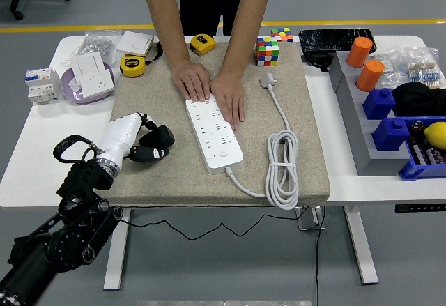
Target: Pick up the plug,place it near the board,insert it into the board,press the button
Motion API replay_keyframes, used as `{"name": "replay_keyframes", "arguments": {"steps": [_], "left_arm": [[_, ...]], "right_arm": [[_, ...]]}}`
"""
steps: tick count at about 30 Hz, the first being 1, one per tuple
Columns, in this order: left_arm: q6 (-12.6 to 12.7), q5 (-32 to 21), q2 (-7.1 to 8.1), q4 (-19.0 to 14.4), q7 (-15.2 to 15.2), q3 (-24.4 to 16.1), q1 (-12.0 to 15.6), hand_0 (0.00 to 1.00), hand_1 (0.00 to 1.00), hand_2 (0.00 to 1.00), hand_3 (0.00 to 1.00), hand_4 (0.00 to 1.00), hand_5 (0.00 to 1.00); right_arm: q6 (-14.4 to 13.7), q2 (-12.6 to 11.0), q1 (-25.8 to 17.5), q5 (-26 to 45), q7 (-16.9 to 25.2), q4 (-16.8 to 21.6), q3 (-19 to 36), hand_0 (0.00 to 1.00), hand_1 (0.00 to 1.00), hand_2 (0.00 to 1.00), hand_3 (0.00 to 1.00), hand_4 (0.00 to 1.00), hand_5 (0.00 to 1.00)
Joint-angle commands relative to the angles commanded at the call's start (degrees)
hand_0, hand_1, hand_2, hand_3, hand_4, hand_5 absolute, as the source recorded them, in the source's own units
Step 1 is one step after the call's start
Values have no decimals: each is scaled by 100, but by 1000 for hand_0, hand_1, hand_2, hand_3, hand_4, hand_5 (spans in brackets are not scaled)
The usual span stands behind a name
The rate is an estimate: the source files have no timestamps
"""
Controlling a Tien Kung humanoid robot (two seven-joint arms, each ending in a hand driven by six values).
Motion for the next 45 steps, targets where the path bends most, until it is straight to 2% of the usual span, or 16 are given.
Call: {"name": "replay_keyframes", "arguments": {"steps": [1, 6, 7, 13, 14, 20, 25, 37, 38, 43, 45], "left_arm": [[1, -1, 0, 2, -1, -1, -4, 542, 568, 456, 388, 723, 246], [75, 51, 0, 21, -9, -10, -33, 542, 568, 456, 388, 723, 246], [73, 76, 0, 21, 8, -11, -39, 485, 391, 335, 318, 579, 210], [54, 92, 0, 1, 62, 21, -63, 485, 391, 335, 318, 579, 210], [48, 92, 0, -17, 76, 41, -70, 442, 306, 224, 288, 526, 185], [38, 27, 0, -123, 110, 179, -176, 437, 298, 208, 279, 510, 185], [83, -80, 0, -178, 82, 450, -426, 437, 298, 208, 279, 510, 185], [29, -278, 0, 287, -48, 1535, -1218, 443, 300, 224, 286, 500, 165], [21, -277, 0, 329, -56, 1606, -1258, 453, 329, 249, 309, 498, 129], [5, -207, 0, 521, -85, 1678, -1339, 453, 329, 249, 309, 498, 129], [2, -174, 0, 589, -90, 1626, -1327, 460, 353, 259, 319, 502, 92]], "right_arm": [[0, 1, 1, 2, 0, 0, -1, 818, 724, 701, 636, 939, 606], [0, 3, 4, 8, 0, 0, -2, 818, 724, 701, 636, 939, 606], [1, 4, 4, 5, -1, 0, 2, 818, 723, 701, 635, 938, 606], [0, 2, 4, 2, -3, 0, 13, 818, 723, 701, 635, 938, 606], [0, 1, 6, 2, -4, 0, 15, 819, 723, 700, 636, 939, 606], [1, 6, 6, 5, -5, 0, 16, 818, 723, 700, 636, 938, 606], [1, 6, 14, 16, -4, 0, 2, 818, 723, 700, 636, 938, 606], [2, 0, 15, 19, -9, 0, 7, 818, 722, 700, 637, 939, 606], [2, 1, 15, 18, -9, 0, 9, 818, 723, 700, 637, 939, 606], [5, 2, 15, 12, -10, 0, 5, 818, 723, 700, 637, 939, 606], [8, -2, 11, 3, -13, 0, 3, 819, 723, 700, 636, 939, 606]]}}
